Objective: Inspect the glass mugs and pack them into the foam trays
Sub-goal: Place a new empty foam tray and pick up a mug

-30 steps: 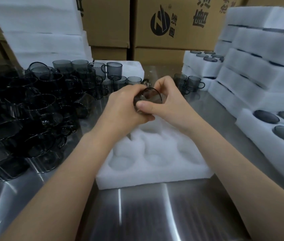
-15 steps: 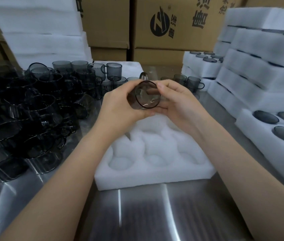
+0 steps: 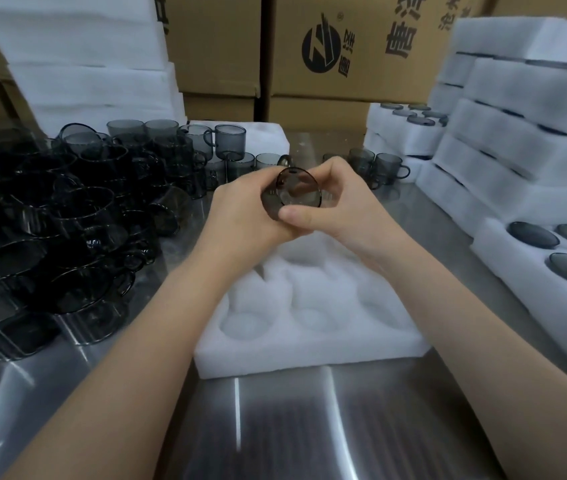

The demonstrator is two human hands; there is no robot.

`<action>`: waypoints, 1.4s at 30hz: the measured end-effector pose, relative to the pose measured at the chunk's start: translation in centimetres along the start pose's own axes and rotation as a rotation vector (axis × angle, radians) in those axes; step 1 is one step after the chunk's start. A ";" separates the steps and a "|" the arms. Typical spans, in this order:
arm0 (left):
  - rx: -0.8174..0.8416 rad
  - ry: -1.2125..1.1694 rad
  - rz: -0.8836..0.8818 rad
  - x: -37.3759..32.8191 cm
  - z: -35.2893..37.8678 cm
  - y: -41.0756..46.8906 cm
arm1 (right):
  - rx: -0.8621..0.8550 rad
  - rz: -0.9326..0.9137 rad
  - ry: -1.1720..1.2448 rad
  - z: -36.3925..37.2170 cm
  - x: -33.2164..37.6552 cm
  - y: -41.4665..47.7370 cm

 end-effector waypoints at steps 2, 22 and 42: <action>0.013 0.082 0.058 -0.7 0.3 0.0 | -0.043 -0.017 -0.054 0.0 0.1 0.0; 0.070 -0.229 -0.130 1.2 0.9 -0.3 | -0.054 0.009 0.512 -1.1 0.5 0.3; -0.008 -0.694 -0.130 0.1 -0.5 -0.6 | 0.051 0.114 0.424 0.2 0.1 0.3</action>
Point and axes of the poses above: each hand's wrist, its own y-axis towards the middle knuckle, its own z-axis out of the palm, x = y × z, the point moved 9 cm from there along y, towards the middle knuckle, and after that the axes turned 14 degrees about y, right-handed, at the moved point
